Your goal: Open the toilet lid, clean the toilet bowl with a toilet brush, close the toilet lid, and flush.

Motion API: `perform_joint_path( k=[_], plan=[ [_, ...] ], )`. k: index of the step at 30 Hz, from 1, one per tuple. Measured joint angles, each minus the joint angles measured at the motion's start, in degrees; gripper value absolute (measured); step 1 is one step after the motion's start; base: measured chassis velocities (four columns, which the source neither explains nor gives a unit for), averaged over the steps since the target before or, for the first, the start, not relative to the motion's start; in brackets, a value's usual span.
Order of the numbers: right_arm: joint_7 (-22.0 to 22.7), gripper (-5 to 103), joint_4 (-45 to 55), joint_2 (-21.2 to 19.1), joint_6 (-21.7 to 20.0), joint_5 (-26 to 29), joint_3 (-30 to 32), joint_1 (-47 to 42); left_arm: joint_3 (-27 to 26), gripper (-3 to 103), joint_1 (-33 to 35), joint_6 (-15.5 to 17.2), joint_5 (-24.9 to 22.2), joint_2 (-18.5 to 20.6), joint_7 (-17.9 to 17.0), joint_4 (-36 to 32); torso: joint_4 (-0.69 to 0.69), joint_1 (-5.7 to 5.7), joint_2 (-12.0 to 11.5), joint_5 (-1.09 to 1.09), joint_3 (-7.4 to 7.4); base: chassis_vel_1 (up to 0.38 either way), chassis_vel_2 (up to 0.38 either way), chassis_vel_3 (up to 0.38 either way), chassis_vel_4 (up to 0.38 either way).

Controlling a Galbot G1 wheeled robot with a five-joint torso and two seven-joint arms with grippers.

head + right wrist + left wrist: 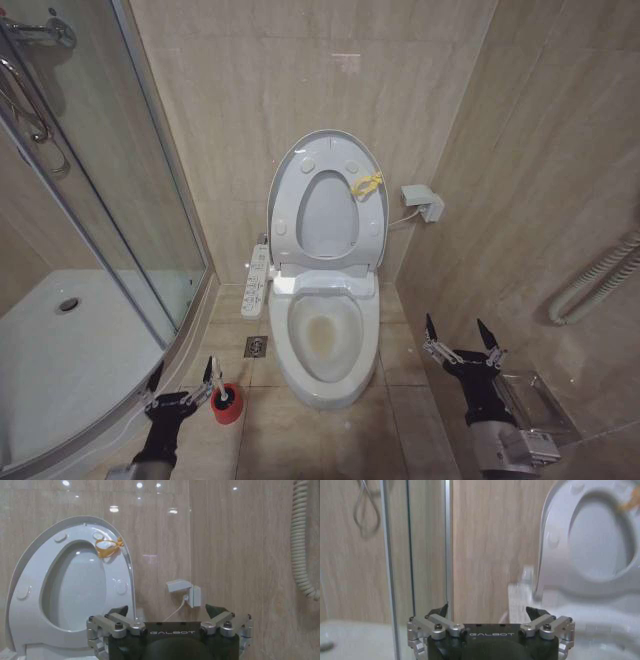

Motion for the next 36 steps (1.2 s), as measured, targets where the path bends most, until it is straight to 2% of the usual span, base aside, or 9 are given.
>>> perform_joint_path(
  k=[4, 9, 18, 36],
  plan=[
    [0.0, 100, 0.0, 0.0, 0.0, 0.0, 0.0, 0.0, -2.24, 100, 4.8, 1.99, 1.65, -0.51, 0.62, -10.55, 0.0, 0.0, 0.0, 0.0, 0.0, 0.0, 0.0, 0.0, 0.0],
    [0.0, 100, 0.0, 0.0, 0.0, 0.0, 0.0, 0.0, -4.43, 100, 7.91, 2.88, 2.19, -0.38, 1.16, -14.7, -0.01, 0.0, 0.0, -0.01, 0.01, 0.0, 0.0, 0.0, 0.0],
    [0.0, 100, 0.0, 0.0, 0.0, 0.0, 0.0, 0.0, -4.74, 100, 10.95, 2.99, 3.53, -1.17, 0.91, -15.8, 0.0, 0.01, 0.0, -0.01, 0.01, 0.0, 0.0, 0.0, 0.0],
    [0.0, 100, 0.0, 0.0, 0.0, 0.0, 0.0, 0.0, -4.26, 100, 10.84, 2.62, 3.86, -1.35, 1.06, -15.2, 0.0, 0.01, 0.0, -0.01, 0.01, 0.0, 0.0, 0.0, 0.0]
  ],
)
